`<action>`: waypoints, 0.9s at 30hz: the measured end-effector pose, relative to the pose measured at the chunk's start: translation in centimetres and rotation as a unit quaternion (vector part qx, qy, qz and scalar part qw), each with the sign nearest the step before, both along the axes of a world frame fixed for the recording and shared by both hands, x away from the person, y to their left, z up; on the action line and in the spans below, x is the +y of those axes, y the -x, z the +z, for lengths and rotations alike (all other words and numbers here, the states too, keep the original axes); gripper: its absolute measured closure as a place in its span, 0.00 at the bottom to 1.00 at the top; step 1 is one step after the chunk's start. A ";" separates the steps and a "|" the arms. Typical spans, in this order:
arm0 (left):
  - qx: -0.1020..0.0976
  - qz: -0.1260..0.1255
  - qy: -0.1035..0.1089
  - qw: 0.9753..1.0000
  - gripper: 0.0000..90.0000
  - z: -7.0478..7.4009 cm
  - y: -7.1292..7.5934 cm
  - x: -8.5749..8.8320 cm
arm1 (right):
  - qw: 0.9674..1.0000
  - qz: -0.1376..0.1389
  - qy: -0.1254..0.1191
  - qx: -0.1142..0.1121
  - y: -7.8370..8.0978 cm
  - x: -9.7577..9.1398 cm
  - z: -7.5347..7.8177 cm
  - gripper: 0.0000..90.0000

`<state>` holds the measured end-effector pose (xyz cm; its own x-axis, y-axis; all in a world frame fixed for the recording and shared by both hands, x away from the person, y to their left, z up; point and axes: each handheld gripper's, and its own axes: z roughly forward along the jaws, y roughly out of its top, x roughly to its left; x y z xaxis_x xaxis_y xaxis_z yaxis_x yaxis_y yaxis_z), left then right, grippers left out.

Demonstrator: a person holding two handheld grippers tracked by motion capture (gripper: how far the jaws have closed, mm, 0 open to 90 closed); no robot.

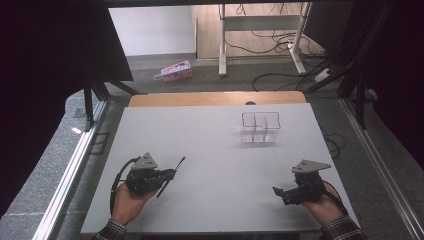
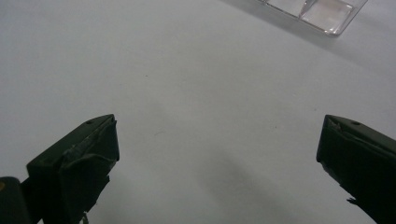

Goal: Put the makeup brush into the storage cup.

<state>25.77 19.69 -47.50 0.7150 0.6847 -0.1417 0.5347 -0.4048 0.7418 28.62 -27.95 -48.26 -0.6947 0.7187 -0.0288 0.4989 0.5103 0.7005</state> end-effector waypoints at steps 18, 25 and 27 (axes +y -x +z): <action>0.010 -0.035 0.015 0.999 0.93 -0.1 1.0 -2.1 | 0.999 0.013 -0.030 -0.020 0.2 0.7 0.6 0.00; 0.005 -0.029 0.030 0.999 0.93 -0.1 1.5 -2.6 | 0.998 0.020 -0.050 -0.022 0.3 1.2 1.1 0.00; 0.003 -0.031 0.032 0.999 0.93 -0.1 1.4 -2.8 | 0.998 0.024 -0.050 -0.027 0.3 1.4 1.1 0.00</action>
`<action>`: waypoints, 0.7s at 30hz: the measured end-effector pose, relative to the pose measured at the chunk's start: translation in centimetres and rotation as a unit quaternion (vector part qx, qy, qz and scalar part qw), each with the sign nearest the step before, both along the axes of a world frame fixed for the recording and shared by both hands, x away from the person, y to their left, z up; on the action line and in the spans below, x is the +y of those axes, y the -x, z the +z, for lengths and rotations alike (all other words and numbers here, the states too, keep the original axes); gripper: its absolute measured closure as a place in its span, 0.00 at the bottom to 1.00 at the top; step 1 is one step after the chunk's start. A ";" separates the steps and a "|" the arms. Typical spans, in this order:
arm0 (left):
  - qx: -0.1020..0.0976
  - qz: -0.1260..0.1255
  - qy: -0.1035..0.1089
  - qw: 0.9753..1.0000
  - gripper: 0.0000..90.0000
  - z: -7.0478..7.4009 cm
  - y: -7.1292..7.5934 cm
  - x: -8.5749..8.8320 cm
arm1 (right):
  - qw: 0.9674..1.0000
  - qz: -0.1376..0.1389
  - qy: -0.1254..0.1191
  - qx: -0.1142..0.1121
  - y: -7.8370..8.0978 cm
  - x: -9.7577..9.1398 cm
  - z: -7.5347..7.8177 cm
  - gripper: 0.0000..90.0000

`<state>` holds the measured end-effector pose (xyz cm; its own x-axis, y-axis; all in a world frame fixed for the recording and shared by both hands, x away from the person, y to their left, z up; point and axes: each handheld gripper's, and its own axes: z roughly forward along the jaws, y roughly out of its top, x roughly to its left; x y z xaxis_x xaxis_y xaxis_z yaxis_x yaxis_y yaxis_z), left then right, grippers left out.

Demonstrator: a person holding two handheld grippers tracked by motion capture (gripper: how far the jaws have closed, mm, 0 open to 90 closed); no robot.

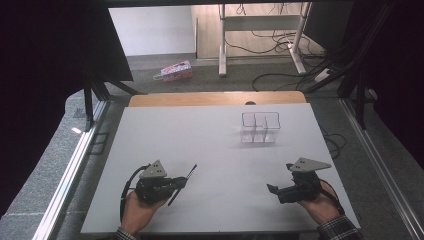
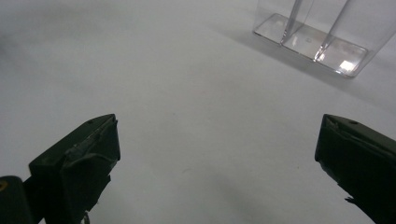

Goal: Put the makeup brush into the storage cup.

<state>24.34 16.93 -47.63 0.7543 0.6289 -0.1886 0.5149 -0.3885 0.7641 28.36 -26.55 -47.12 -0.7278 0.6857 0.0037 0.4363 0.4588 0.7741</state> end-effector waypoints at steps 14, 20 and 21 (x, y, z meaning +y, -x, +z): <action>-0.013 -0.003 0.013 1.000 0.93 0.0 -0.4 -1.0 | 0.999 0.017 -0.044 0.015 -0.3 1.7 0.5 0.01; -0.015 -0.010 0.024 1.000 0.93 0.1 -0.6 -1.7 | 0.999 0.019 -0.047 0.018 -0.4 2.3 0.5 0.01; -0.017 -0.010 0.024 1.000 0.93 0.1 -0.6 -1.8 | 0.998 0.019 -0.048 0.018 -0.4 2.5 0.6 0.01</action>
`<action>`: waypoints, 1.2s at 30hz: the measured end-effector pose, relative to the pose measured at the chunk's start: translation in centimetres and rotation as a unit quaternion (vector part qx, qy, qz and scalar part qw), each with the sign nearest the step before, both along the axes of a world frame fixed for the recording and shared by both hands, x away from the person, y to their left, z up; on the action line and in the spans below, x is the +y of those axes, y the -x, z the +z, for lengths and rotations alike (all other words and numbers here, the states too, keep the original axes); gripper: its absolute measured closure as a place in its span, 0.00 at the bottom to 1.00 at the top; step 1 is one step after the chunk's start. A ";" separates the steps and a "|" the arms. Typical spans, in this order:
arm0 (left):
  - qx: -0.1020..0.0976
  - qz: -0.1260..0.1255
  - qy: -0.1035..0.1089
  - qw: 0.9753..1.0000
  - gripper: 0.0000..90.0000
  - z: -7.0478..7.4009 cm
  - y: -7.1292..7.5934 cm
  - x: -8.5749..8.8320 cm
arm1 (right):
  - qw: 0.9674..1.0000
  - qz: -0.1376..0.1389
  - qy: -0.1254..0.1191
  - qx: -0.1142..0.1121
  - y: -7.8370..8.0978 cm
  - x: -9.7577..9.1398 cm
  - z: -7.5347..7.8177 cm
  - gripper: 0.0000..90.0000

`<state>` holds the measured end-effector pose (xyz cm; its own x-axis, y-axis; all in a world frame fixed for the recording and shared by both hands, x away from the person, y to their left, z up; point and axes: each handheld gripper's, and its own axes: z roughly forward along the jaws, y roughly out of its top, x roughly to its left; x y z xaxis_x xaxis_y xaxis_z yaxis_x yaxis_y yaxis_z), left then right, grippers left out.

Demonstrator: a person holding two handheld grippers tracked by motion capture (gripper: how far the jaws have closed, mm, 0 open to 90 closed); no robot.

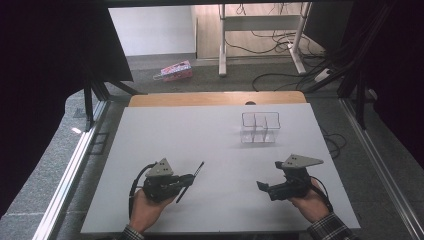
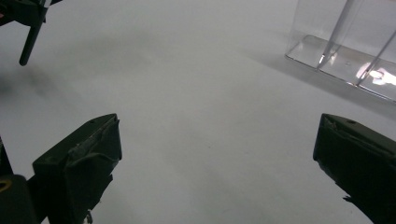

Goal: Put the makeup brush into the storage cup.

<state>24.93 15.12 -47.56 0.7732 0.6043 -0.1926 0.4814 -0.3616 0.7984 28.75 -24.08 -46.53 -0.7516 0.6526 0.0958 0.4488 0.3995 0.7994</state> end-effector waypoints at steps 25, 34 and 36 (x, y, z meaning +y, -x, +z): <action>-0.010 -0.023 0.011 1.000 0.93 -0.4 -0.5 -3.5 | 0.998 0.020 -0.050 0.021 -0.4 3.1 0.4 0.01; -0.014 -0.028 0.014 0.999 0.93 -0.7 -0.5 -4.7 | 0.997 0.035 -0.052 0.039 -0.3 4.8 0.7 0.01; -0.016 -0.026 0.016 0.999 0.93 -0.7 -0.5 -4.8 | 0.997 0.036 -0.057 0.045 -0.3 4.9 0.8 0.01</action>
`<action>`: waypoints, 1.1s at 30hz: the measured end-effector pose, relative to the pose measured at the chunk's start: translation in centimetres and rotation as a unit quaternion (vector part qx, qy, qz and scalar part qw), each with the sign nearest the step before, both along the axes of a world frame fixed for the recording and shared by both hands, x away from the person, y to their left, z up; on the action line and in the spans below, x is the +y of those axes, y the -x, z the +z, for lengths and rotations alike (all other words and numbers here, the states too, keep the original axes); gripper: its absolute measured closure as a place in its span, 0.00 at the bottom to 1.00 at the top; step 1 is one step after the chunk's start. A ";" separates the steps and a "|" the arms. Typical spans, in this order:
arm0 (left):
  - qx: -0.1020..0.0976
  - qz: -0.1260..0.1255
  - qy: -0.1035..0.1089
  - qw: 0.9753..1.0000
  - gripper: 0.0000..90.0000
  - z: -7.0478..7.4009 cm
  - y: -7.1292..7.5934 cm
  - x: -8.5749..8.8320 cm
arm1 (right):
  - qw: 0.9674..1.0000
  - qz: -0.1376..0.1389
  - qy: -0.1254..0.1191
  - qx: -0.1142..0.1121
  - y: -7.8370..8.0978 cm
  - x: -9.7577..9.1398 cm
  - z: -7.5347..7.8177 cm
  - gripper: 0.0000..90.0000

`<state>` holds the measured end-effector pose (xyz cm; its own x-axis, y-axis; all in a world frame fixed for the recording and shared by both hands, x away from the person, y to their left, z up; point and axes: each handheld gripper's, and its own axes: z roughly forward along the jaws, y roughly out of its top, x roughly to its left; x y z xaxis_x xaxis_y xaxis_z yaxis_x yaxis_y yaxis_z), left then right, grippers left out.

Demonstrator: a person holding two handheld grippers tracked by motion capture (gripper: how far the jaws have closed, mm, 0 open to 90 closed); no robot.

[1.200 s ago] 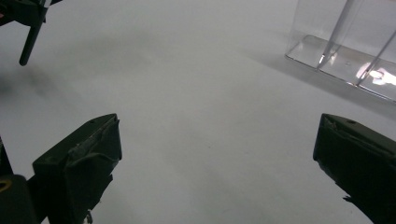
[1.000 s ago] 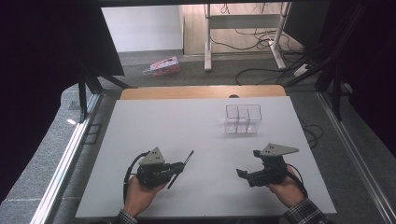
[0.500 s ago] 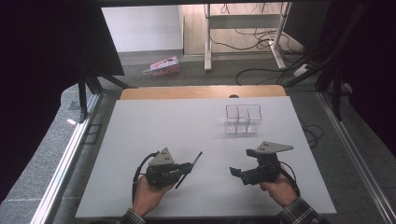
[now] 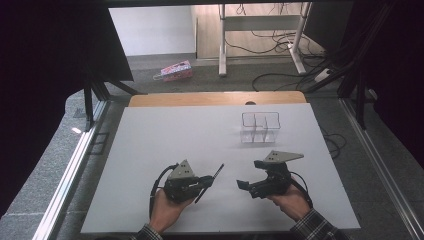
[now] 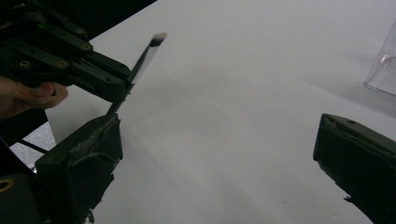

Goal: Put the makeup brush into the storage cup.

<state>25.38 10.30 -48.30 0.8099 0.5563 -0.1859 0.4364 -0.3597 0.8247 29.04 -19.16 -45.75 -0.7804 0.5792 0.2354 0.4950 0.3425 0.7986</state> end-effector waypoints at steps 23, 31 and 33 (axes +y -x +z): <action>-0.014 0.005 0.020 1.000 0.93 0.0 0.3 -2.1 | 0.995 0.014 -0.065 0.068 -0.7 1.8 0.5 0.35; -0.019 0.001 0.019 1.000 0.93 0.1 0.4 -2.5 | 0.992 0.020 -0.088 0.083 -1.2 2.1 0.4 0.54; -0.019 0.001 0.019 1.000 0.93 0.0 0.4 -2.6 | 0.992 0.021 -0.090 0.085 -1.2 2.2 0.3 0.58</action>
